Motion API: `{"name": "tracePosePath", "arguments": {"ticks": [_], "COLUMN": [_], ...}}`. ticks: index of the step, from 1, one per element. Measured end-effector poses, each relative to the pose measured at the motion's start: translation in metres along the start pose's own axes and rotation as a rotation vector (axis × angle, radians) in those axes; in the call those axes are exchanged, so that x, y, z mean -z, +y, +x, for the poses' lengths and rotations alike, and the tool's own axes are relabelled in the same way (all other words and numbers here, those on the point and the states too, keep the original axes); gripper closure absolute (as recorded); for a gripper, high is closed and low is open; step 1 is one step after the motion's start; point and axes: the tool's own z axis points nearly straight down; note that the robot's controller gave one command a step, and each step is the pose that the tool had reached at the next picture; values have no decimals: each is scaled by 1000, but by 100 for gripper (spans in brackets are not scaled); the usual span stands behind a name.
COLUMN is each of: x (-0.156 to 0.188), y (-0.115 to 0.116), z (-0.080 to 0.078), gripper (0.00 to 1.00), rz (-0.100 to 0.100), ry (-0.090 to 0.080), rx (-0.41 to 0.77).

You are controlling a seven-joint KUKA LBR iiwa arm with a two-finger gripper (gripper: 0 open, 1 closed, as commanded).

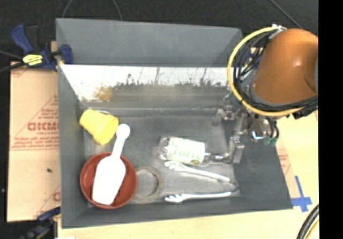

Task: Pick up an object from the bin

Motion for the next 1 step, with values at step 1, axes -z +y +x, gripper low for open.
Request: {"name": "tracePosePath", "arguments": {"ticks": [1], "x": [4], "y": [0], "z": [-1], "gripper": [0], "rz": [1], "ry": [-9], "rx": [3]}}
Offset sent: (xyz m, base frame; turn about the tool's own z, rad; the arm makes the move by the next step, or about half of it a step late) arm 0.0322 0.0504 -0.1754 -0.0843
